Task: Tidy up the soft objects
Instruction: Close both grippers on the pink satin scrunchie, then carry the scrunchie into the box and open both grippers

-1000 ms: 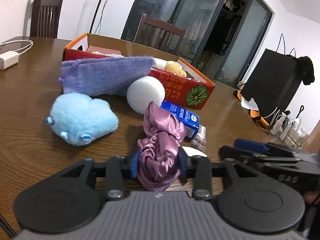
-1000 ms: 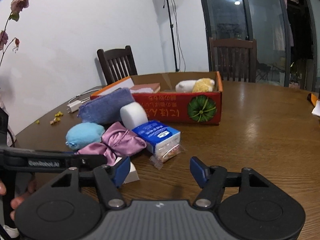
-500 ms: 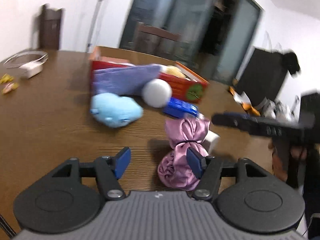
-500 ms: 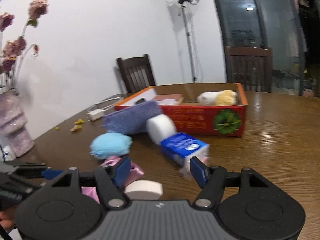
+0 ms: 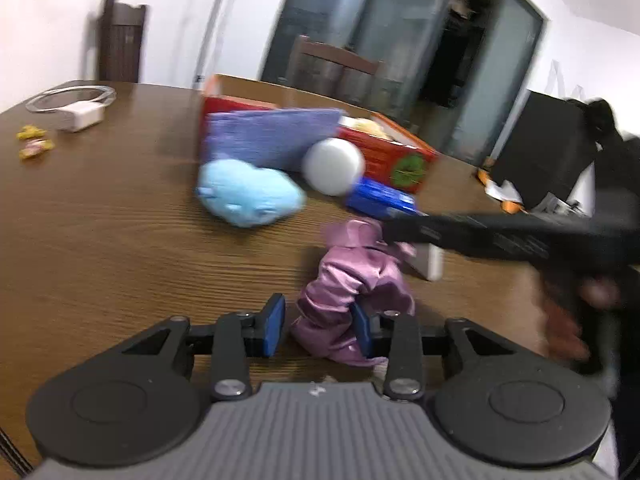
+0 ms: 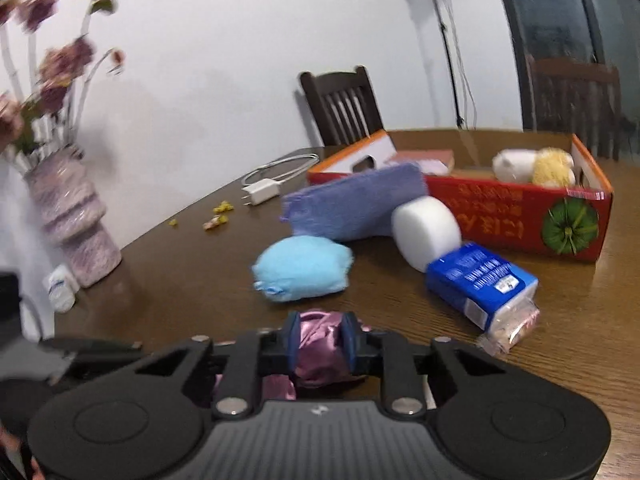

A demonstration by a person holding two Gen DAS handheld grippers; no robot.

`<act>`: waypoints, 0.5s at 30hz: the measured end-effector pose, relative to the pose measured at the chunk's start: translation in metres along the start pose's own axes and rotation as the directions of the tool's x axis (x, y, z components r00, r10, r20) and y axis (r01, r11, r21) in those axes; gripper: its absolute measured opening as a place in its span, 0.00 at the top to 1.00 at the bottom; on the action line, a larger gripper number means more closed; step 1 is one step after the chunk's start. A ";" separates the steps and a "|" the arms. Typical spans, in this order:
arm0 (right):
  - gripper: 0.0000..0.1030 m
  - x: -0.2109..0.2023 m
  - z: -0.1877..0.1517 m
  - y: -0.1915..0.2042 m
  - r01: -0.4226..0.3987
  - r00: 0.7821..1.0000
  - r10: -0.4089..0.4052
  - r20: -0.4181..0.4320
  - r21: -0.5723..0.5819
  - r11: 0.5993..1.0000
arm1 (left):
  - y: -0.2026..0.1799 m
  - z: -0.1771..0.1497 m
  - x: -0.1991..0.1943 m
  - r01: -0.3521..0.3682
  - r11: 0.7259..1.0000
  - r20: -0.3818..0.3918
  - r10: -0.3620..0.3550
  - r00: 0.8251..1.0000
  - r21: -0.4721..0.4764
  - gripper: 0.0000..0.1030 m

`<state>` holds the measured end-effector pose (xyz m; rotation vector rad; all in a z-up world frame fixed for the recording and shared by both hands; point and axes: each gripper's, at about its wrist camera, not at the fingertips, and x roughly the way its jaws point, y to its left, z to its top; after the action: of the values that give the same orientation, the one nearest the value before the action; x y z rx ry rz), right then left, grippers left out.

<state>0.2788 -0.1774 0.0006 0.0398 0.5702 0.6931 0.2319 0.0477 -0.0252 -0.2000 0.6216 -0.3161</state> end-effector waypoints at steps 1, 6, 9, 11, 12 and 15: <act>0.83 -0.005 -0.003 0.008 -0.001 1.000 0.000 -0.013 -0.016 1.000 | 0.005 0.000 -0.001 -0.033 0.999 0.007 0.033 0.999 -0.010 0.64; 0.83 -0.025 -0.027 0.036 -0.094 0.991 0.095 -0.089 0.007 0.996 | 0.029 0.003 -0.013 -0.074 0.990 0.023 0.077 0.997 -0.118 0.60; 0.82 -0.043 -0.022 0.038 -0.063 0.998 0.063 -0.021 0.011 0.998 | 0.033 0.007 -0.026 -0.020 0.988 0.050 0.028 0.998 -0.155 0.50; 0.75 -0.048 -0.017 0.029 -0.036 0.999 0.035 0.026 0.047 0.998 | 0.032 0.010 -0.031 0.047 0.985 0.076 -0.034 0.997 -0.168 0.37; 0.69 -0.045 -0.016 0.023 -0.026 0.999 0.024 0.032 0.076 0.997 | 0.031 0.011 -0.033 0.076 0.982 0.085 -0.062 0.994 -0.170 0.27; 0.58 -0.027 -0.021 0.008 0.000 1.000 -0.002 0.010 0.169 0.986 | 0.026 0.017 -0.026 0.126 0.972 0.082 -0.112 0.990 -0.198 0.24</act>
<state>0.2468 -0.1907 -0.0025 0.2011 0.6179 0.6421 0.2279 0.0827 -0.0050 -0.4438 0.5732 -0.3597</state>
